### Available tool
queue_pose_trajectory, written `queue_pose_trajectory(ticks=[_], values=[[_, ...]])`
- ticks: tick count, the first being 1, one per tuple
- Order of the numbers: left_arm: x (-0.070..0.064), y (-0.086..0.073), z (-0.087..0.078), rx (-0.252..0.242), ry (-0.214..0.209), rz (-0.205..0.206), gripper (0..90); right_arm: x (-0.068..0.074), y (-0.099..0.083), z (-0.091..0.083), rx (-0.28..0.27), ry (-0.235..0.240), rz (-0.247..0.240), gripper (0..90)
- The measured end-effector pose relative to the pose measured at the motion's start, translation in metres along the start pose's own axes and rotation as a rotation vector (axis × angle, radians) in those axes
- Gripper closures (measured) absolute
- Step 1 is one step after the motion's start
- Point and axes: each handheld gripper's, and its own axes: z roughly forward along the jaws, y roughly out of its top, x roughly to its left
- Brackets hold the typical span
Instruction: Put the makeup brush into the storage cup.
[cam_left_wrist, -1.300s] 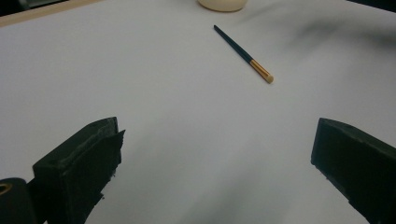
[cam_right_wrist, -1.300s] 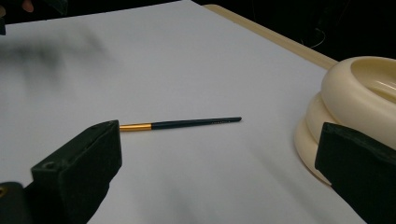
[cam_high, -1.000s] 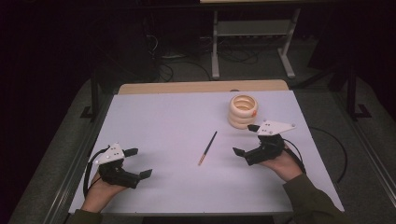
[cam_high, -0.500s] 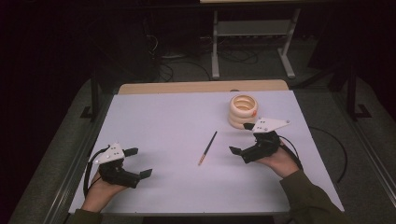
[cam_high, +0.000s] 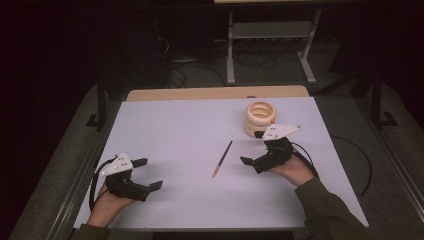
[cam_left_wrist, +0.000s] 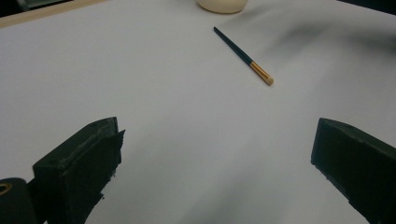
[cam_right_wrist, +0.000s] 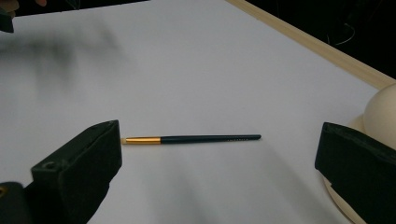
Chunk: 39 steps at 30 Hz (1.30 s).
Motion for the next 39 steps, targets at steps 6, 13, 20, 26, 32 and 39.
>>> queue_pose_trajectory(ticks=[6, 13, 20, 26, 32, 39], values=[[0.001, 0.000, -0.001, -0.006, 0.001, 0.000, 1.2, -0.002, 0.005, 0.007, 0.015, 0.024, -0.002, 0.1], [0.001, 0.000, -0.002, -0.005, 0.002, -0.007, 1.2, -0.002, 0.009, 0.018, 0.051, 0.047, -0.010, 0.1], [0.000, 0.000, -0.002, -0.009, 0.001, -0.009, 1.2, -0.003, 0.015, 0.024, 0.072, 0.064, -0.017, 0.1], [-0.001, 0.000, -0.001, -0.011, -0.002, -0.007, 1.2, -0.003, 0.018, 0.030, 0.110, 0.088, -0.032, 0.1], [-0.001, 0.001, -0.001, -0.004, -0.007, 0.003, 1.2, -0.005, 0.022, 0.035, 0.137, 0.093, -0.063, 0.1], [-0.001, 0.001, -0.001, -0.010, -0.007, -0.001, 1.2, -0.003, 0.031, 0.044, 0.156, 0.114, -0.088, 0.1]])
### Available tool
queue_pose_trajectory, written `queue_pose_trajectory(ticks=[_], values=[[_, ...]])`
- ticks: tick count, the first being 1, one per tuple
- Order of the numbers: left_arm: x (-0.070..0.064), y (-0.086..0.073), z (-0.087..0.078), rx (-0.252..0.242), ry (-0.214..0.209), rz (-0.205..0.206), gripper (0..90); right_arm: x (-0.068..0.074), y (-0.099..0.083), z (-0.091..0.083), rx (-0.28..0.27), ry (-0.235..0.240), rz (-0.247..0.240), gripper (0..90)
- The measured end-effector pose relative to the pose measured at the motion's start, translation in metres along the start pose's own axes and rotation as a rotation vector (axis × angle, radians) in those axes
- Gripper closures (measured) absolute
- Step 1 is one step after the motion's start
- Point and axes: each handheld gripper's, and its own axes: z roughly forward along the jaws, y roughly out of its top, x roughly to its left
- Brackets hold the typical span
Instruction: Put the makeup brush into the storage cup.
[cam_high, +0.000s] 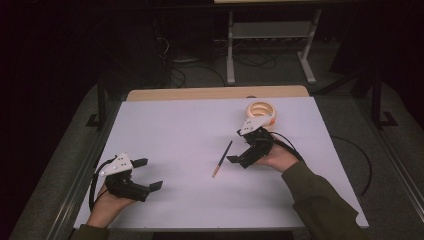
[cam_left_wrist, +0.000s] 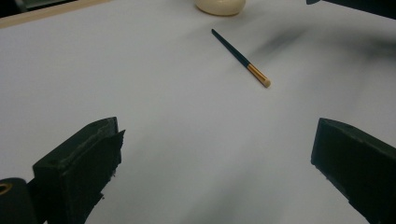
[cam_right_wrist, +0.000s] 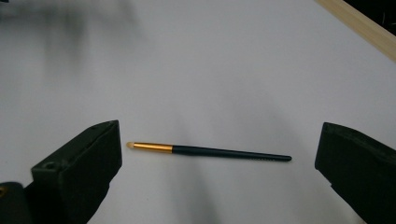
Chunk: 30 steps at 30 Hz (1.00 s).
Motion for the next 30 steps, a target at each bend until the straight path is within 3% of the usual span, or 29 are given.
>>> queue_pose_trajectory(ticks=[14, 17, 30], values=[[-0.001, 0.000, 0.000, 0.007, -0.005, -0.002, 1.2, 0.002, 0.015, 0.019, 0.101, 0.053, -0.046, 0.1], [-0.001, 0.000, 0.000, 0.008, -0.005, -0.001, 1.2, 0.000, 0.017, 0.024, 0.128, 0.064, -0.095, 0.1], [-0.001, 0.000, 0.000, 0.004, -0.008, -0.003, 1.2, -0.004, 0.023, 0.037, 0.206, 0.093, -0.119, 0.1]])
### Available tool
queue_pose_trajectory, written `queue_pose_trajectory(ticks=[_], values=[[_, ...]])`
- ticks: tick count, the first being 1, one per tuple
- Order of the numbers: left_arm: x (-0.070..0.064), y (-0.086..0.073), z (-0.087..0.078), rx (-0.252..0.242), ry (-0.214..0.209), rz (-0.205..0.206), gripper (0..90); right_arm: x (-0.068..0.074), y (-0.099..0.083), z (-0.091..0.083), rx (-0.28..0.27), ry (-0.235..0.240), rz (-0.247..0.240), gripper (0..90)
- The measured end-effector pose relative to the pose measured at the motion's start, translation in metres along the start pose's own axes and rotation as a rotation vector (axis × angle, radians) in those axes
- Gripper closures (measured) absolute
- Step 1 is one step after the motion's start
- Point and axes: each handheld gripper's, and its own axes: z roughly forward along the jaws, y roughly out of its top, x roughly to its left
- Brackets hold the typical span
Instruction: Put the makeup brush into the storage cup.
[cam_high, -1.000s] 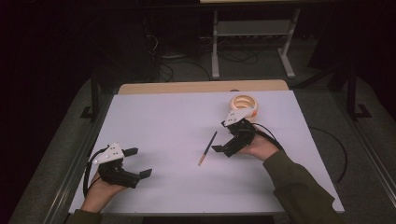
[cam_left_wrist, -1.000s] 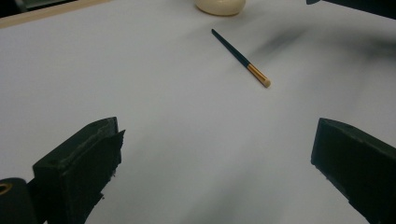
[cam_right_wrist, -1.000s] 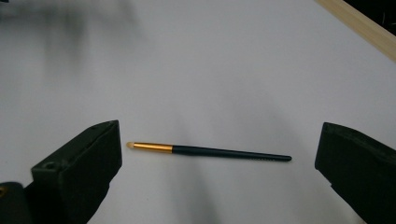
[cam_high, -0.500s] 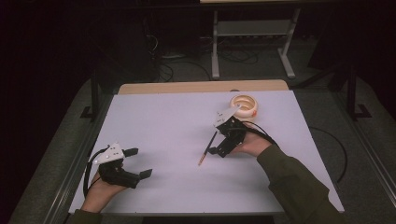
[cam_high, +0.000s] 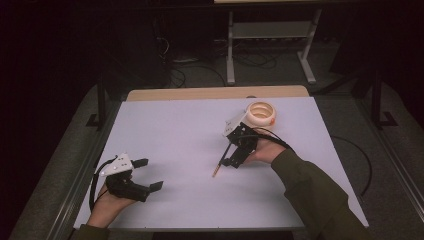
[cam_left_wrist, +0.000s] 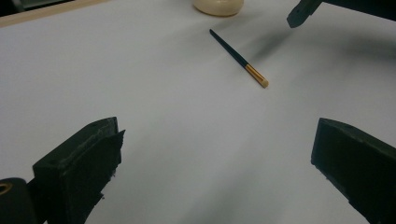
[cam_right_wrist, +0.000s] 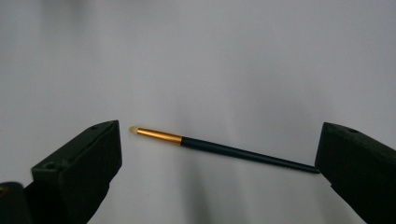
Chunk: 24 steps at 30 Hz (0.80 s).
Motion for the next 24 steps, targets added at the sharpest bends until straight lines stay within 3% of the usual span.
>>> queue_pose_trajectory(ticks=[18, 24], values=[[0.000, 0.000, 0.000, -0.005, 0.000, -0.002, 1.2, -0.006, 0.016, 0.017, 0.123, 0.023, -0.078, 4.3], [0.000, -0.001, -0.001, 0.003, 0.001, -0.003, 1.2, -0.007, 0.020, 0.021, 0.147, 0.037, -0.084, 5.9]])
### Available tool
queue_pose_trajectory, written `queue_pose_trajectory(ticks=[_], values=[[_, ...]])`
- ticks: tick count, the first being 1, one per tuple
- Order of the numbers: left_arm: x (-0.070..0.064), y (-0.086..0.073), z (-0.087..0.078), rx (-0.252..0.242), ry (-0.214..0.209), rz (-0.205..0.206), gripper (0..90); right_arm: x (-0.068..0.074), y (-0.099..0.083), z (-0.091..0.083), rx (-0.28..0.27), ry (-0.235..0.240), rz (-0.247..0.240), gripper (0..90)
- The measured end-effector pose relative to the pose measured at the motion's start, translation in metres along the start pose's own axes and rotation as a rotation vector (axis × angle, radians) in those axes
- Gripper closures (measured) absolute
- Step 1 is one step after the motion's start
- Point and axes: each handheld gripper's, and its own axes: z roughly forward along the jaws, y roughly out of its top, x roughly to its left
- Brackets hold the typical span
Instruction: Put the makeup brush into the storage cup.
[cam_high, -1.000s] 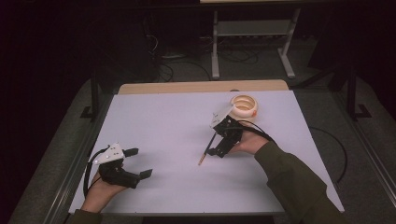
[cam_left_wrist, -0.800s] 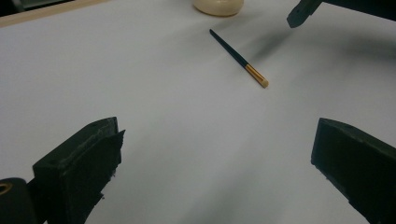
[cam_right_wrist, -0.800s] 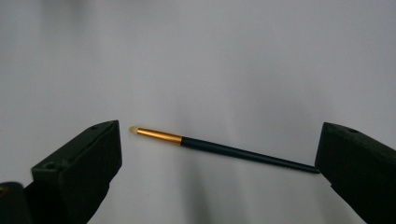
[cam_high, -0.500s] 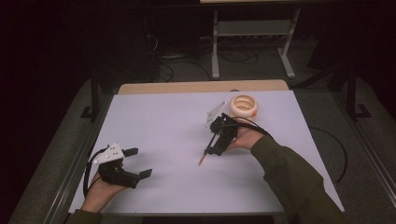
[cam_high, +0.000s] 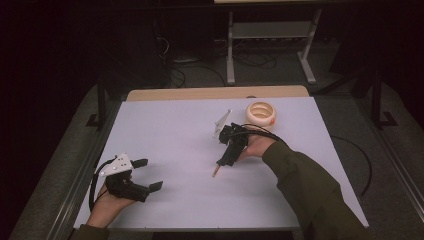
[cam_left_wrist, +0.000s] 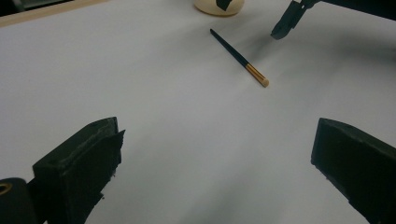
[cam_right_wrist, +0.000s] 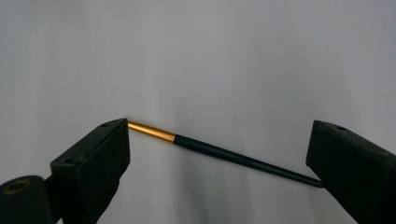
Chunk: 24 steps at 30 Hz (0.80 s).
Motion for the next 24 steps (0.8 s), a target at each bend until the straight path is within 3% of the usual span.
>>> queue_pose_trajectory(ticks=[24], values=[[-0.001, 0.000, 0.001, 0.000, -0.001, 0.002, 1.2, -0.002, 0.007, 0.019, 0.167, 0.060, -0.043, 19.4]])
